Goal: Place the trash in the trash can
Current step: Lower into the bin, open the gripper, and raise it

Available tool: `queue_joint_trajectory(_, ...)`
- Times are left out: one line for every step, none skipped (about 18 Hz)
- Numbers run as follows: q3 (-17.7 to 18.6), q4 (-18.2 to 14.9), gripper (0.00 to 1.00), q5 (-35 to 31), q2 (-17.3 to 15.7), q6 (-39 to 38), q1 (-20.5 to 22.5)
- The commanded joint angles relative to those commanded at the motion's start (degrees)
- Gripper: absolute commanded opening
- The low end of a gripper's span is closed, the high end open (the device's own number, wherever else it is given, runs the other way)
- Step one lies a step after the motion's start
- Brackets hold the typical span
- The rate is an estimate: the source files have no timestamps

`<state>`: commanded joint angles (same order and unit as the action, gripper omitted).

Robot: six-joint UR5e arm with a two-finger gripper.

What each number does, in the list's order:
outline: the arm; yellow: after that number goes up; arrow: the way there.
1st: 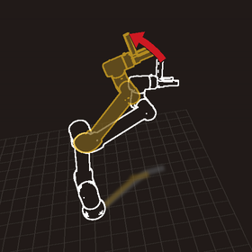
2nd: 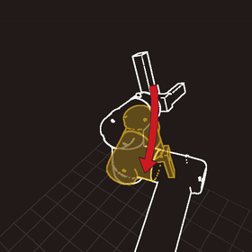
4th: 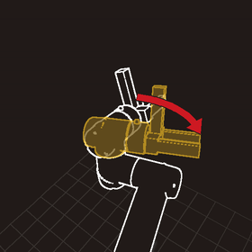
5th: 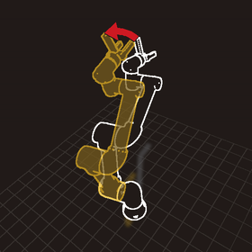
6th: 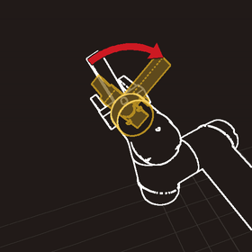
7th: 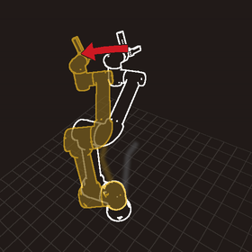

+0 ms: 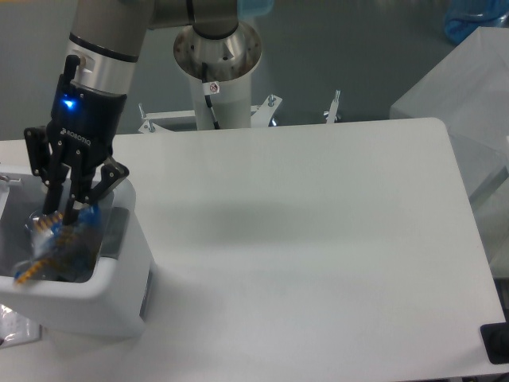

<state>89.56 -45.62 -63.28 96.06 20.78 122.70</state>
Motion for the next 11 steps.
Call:
queue_joint_trajectory(-0.35, 0.0, 1.0, -0.17, 0.17, -4.47, 0.0)
queue_joint_trajectory(-0.53, 0.0, 1.0, -0.26, 0.35, -6.78, 0.44)
queue_joint_trajectory(-0.53, 0.09, 1.0, -0.18, 0.35, -6.46, 1.4)
queue_joint_trajectory(-0.79, 0.09, 1.0, 0.0, 0.09, -5.67, 2.89)
queue_joint_trajectory(-1.14, 0.0, 1.0, 0.0, 0.0, -5.66, 4.03)
queue_joint_trajectory(-1.49, 0.0, 1.0, 0.0, -0.09, -5.57, 5.26)
queue_joint_trajectory(-1.5, 0.0, 1.0, -0.09, -0.09, -5.31, 6.93)
queue_joint_trajectory(-1.5, 0.0, 1.0, -0.17, -0.09, -5.14, 8.77)
queue_joint_trajectory(-1.84, 0.0, 1.0, -0.26, 0.09, -5.39, 10.53)
queue_joint_trajectory(-2.63, 0.0, 1.0, -0.18, 0.35, -5.75, 12.63)
queue_joint_trajectory(-3.86, 0.0, 1.0, -0.18, 0.7, -5.66, 14.66)
